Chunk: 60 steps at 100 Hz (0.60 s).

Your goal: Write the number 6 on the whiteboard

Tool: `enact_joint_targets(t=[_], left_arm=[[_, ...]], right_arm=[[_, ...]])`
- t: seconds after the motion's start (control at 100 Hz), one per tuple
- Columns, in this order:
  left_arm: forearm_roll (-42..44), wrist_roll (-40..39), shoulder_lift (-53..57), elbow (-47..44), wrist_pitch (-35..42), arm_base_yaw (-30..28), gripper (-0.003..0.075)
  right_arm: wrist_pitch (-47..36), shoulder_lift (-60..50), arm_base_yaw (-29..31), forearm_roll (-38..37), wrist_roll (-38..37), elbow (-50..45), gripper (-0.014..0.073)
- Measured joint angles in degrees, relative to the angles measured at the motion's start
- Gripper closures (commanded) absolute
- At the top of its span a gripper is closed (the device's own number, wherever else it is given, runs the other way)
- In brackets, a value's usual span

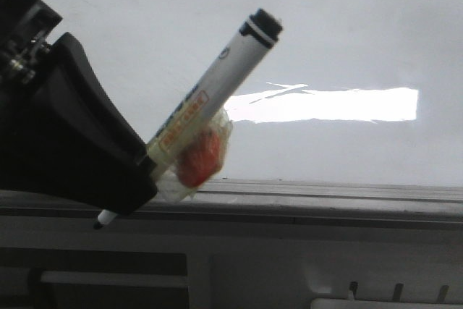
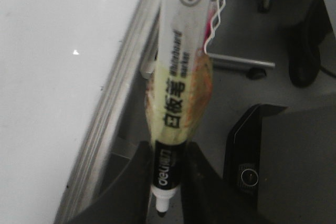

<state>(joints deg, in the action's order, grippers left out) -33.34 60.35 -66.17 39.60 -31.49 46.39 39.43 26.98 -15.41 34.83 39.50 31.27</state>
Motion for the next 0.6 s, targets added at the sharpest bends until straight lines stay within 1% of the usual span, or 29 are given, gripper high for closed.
enact_joint_targets(t=[0.09, 0.15, 0.26, 0.35, 0.52, 0.6], left_arm=[[0.8, 2.8, 0.0, 0.4, -0.7, 0.2, 0.0739], [0.9, 3.5, 0.0, 0.5, -0.7, 0.4, 0.0739], [1.1, 5.6, 0.0, 0.6, -1.0, 0.7, 0.0739], [1.1, 8.3, 0.0, 0.6, -1.1, 1.9, 0.0739], [1.1, 10.8, 0.0, 0.6, -0.1, 2.8, 0.0739], [1.1, 11.1, 0.0, 0.6, 0.6, 2.8, 0.0739]], right_arm=[[3.9, 4.5, 0.0, 11.6, 11.5, 0.4, 0.0269], [5.5, 6.7, 0.0, 17.4, 18.4, 0.4, 0.0258], [6.4, 9.3, -0.9, 25.0, 26.9, 0.4, 0.0183], [6.4, 11.4, -3.0, 28.0, 30.7, 0.4, 0.0146], [5.5, 15.3, -7.9, 29.1, 34.2, 0.4, 0.0144], [3.5, 17.5, -11.7, 29.1, 35.8, 0.4, 0.0144]])
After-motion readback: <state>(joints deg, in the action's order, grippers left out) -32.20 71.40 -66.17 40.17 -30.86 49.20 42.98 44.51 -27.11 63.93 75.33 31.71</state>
